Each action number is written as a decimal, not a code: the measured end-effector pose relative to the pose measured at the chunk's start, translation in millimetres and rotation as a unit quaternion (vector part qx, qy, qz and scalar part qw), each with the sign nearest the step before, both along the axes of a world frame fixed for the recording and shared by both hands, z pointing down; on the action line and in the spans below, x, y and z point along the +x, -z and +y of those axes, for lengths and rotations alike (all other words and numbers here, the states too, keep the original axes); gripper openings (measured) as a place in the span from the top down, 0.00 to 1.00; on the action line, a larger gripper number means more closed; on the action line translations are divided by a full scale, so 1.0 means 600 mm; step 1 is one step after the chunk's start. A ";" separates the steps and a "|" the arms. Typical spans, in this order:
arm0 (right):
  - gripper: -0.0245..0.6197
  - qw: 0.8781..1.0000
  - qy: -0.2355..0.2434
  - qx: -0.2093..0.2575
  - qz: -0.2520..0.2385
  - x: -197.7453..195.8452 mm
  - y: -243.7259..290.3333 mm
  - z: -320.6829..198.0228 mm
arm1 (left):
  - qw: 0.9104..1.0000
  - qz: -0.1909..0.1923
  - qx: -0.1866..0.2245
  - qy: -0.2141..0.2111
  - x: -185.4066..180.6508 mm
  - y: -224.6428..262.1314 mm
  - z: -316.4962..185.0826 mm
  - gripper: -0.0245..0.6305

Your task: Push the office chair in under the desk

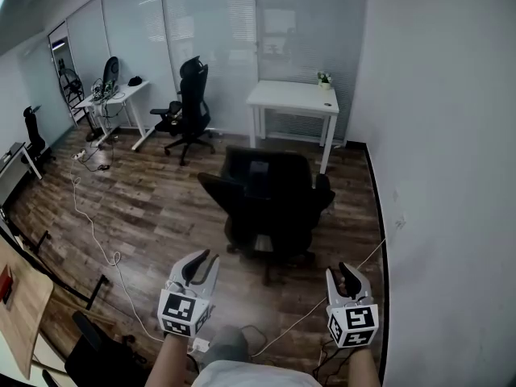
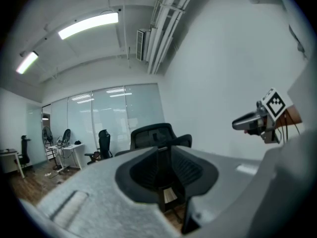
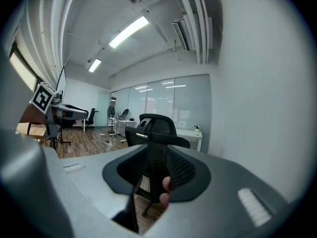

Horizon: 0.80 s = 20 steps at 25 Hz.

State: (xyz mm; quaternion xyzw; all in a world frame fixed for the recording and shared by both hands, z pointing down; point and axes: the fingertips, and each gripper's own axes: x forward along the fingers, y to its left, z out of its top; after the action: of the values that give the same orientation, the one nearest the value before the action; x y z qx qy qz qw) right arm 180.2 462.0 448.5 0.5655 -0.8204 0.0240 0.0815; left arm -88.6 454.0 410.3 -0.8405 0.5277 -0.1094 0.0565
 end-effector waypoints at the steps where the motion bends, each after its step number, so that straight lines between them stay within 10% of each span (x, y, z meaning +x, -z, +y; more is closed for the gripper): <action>1: 0.81 1.000 0.001 -0.001 0.001 0.001 -0.003 -0.006 | 1.000 -0.002 -0.001 -0.001 0.002 -0.002 -0.006 0.84; 20: 0.81 1.000 0.016 -0.010 0.020 -0.078 -0.028 -0.264 | 1.000 0.002 -0.018 -0.021 -0.060 -0.041 -0.272 0.84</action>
State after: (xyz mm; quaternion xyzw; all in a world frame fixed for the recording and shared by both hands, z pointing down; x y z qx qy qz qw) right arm 133.3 303.5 465.2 0.5522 -0.8270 0.0194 0.1037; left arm -124.7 291.0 435.1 -0.8525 0.5080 -0.1160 0.0421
